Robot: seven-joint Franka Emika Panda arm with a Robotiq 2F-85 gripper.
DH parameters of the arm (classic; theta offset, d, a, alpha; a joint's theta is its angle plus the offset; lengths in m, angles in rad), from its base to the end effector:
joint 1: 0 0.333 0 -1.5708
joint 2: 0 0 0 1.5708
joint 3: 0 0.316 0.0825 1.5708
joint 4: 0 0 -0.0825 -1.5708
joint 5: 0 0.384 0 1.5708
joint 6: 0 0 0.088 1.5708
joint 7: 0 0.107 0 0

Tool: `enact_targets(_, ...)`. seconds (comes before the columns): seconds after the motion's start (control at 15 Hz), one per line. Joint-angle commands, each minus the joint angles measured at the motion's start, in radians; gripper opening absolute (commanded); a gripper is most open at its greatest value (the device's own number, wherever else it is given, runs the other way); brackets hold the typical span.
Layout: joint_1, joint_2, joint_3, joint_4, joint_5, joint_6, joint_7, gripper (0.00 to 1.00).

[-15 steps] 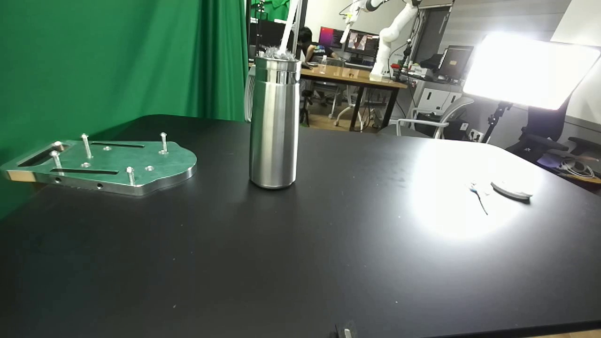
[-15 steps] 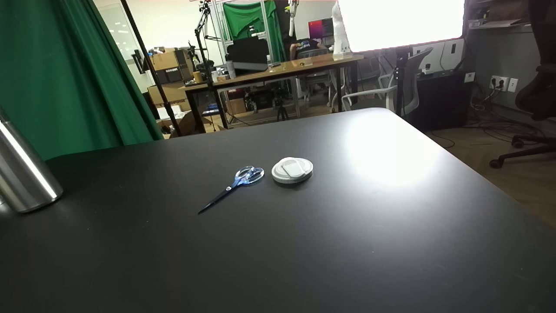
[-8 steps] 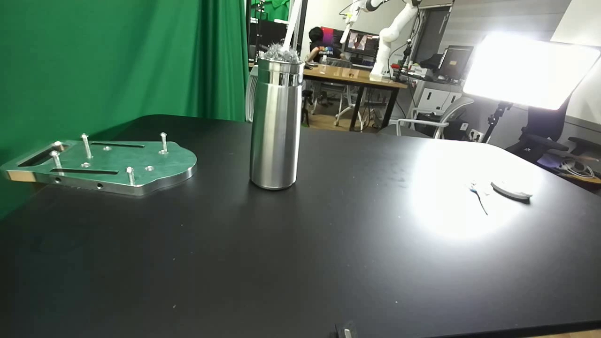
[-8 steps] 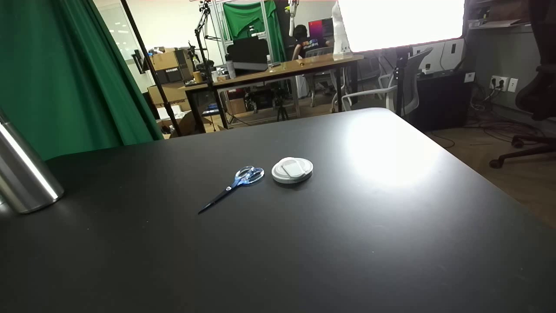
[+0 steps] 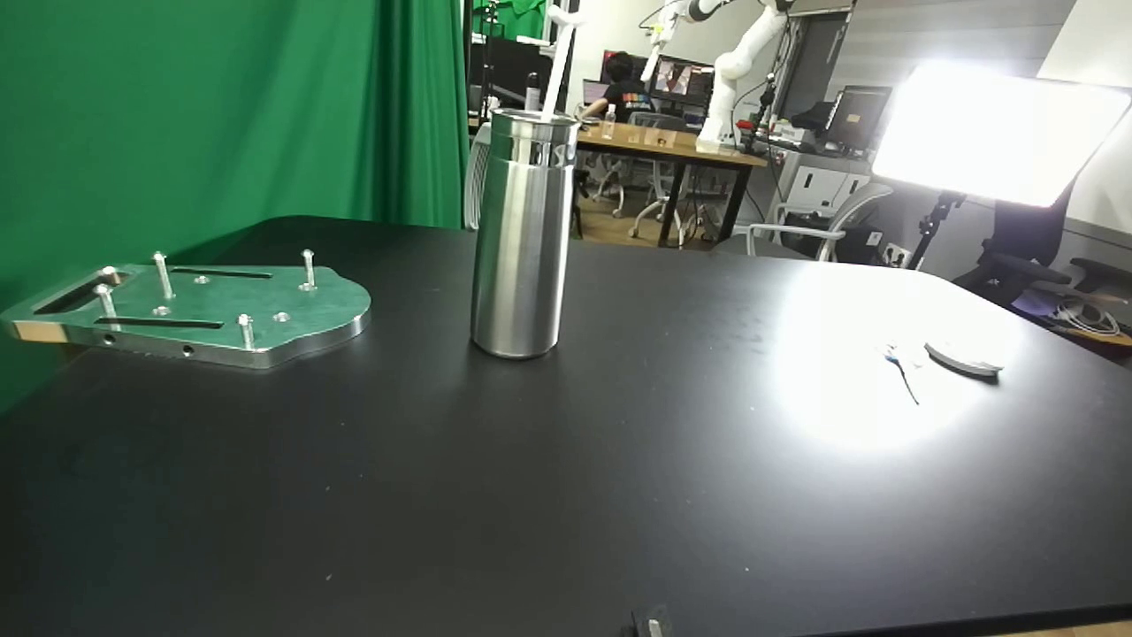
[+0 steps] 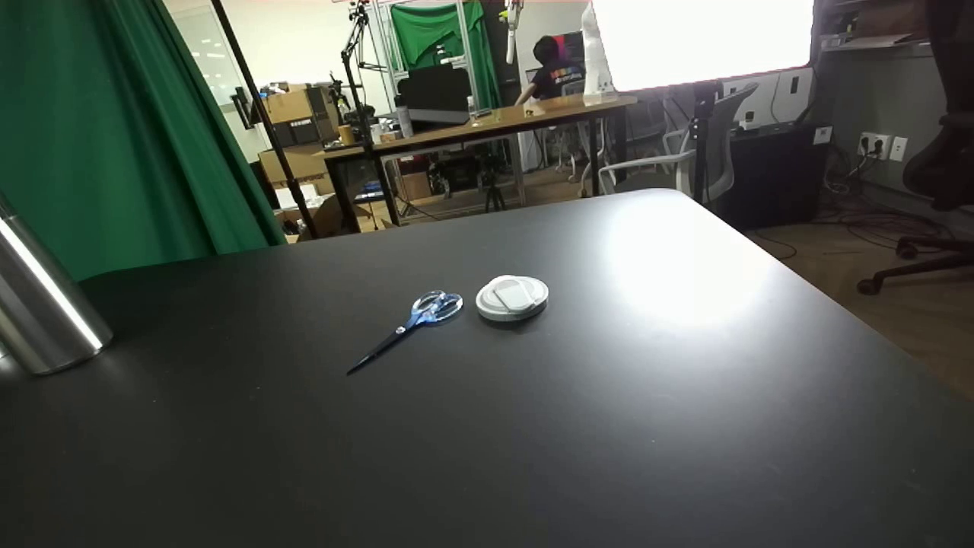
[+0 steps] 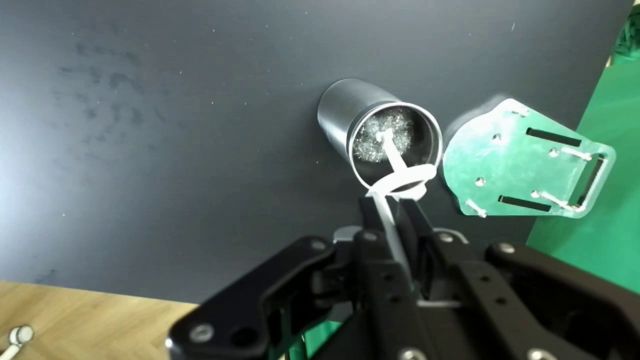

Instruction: Clean the inside of the flask using the bottle brush

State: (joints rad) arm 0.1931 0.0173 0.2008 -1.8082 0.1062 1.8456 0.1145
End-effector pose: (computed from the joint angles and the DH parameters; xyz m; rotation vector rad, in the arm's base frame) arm 0.5239 0.2261 0.5261 -3.0099 -0.3806 0.0105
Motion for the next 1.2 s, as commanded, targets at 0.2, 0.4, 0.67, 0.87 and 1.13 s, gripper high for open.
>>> enact_targets(0.2,0.026,0.077,0.007,0.082,-0.112,-0.031,0.015,0.04)
enact_targets(0.4,0.039,0.073,0.012,0.07,-0.147,-0.033,0.018,0.04)
enact_targets(0.67,0.057,0.061,0.026,0.048,-0.15,-0.033,0.019,0.04)
enact_targets(0.87,0.068,0.06,0.036,0.022,-0.141,-0.024,0.022,0.04)
enact_targets(1.13,0.081,0.068,0.046,-0.023,-0.147,-0.007,0.03,0.04)
